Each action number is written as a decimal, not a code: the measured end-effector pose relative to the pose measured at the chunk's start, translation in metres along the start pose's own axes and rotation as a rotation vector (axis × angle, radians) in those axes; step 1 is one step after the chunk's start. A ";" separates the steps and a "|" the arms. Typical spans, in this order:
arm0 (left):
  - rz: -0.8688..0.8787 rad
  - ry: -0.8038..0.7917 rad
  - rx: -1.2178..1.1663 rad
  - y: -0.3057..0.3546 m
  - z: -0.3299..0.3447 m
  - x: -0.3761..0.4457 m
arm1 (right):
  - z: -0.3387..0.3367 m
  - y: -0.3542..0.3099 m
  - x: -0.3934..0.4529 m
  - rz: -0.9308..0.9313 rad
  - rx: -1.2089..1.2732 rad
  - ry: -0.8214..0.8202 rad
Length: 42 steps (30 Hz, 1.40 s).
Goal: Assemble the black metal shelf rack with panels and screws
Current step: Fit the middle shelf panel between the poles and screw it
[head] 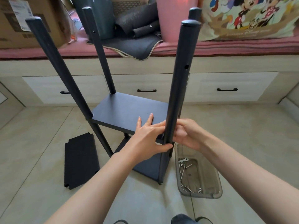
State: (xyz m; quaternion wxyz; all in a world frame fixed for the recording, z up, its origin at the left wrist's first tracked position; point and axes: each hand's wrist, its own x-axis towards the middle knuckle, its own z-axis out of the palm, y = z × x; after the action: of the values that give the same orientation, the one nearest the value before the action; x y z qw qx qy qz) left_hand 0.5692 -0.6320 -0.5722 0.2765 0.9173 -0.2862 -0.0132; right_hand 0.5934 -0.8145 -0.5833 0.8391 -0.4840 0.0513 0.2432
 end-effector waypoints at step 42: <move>-0.146 0.001 -0.067 0.012 -0.009 -0.004 | -0.168 0.174 0.006 0.267 -1.694 -0.096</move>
State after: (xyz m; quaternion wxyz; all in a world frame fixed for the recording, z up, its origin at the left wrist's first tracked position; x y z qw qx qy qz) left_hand 0.5613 -0.6333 -0.5588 0.3054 0.9260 -0.2179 -0.0421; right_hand 0.5444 -0.8812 -0.8105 0.1604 -0.9263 -0.1265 0.3165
